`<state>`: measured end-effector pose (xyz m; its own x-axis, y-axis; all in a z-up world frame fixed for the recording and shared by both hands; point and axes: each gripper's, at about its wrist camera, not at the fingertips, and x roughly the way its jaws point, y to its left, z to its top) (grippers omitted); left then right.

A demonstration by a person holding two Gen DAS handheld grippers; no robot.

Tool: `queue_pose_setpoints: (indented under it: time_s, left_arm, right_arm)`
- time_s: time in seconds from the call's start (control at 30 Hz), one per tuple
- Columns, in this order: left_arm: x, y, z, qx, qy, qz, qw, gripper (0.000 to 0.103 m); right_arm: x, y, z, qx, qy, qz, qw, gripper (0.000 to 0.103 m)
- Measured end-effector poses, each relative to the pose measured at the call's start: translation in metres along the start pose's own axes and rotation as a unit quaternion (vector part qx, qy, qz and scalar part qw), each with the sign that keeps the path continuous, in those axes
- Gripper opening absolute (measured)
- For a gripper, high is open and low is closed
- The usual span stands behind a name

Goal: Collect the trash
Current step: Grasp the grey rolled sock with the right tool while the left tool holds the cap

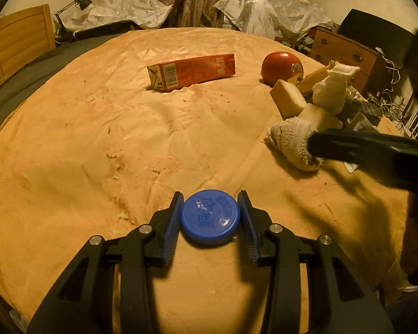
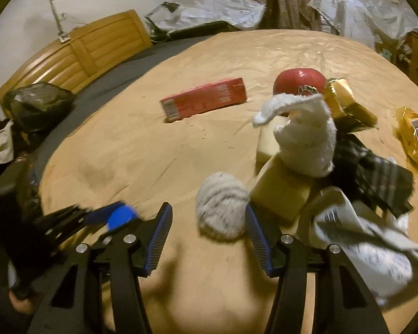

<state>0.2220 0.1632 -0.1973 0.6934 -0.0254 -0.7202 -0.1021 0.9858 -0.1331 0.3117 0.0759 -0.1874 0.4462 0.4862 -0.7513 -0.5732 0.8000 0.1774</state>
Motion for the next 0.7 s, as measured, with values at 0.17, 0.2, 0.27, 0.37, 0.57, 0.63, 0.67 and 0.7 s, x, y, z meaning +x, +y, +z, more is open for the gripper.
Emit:
queue_pose_setpoints:
  time_s: [0.17, 0.2, 0.27, 0.37, 0.57, 0.63, 0.67, 0.7]
  left_arm:
    - [0.001, 0.001, -0.001, 0.002, 0.001, 0.004, 1.0, 0.04]
    - [0.001, 0.0, -0.002, 0.003, 0.001, 0.006, 1.0, 0.04]
    - [0.001, -0.001, -0.002, 0.003, 0.0, 0.009, 1.0, 0.039]
    - [0.001, -0.001, -0.002, 0.001, -0.002, 0.008, 1.0, 0.038]
    - [-0.009, 0.001, -0.003, -0.008, -0.018, 0.019, 0.9996, 0.038]
    - [-0.015, 0.0, -0.001, -0.008, -0.026, 0.024, 0.9993, 0.038]
    - [-0.02, -0.001, 0.0, -0.008, -0.032, 0.025, 0.9991, 0.038]
    - [-0.024, -0.003, 0.002, -0.009, -0.036, 0.024, 0.999, 0.038]
  right_arm:
    - [0.027, 0.0, 0.008, -0.008, 0.01, -0.019, 1.0, 0.056]
    - [0.03, 0.0, 0.008, -0.011, 0.012, -0.023, 1.0, 0.055]
    - [0.037, 0.002, 0.008, -0.014, 0.017, -0.031, 0.999, 0.044]
    - [0.041, -0.001, 0.004, -0.009, 0.006, -0.04, 0.999, 0.035]
    - [0.012, 0.006, -0.007, -0.002, -0.035, -0.035, 0.999, 0.033]
    - [-0.008, 0.01, -0.014, -0.002, -0.056, -0.037, 0.998, 0.033]
    - [-0.019, 0.013, -0.019, -0.003, -0.066, -0.041, 0.997, 0.033]
    - [-0.028, 0.014, -0.023, -0.002, -0.072, -0.043, 0.996, 0.033]
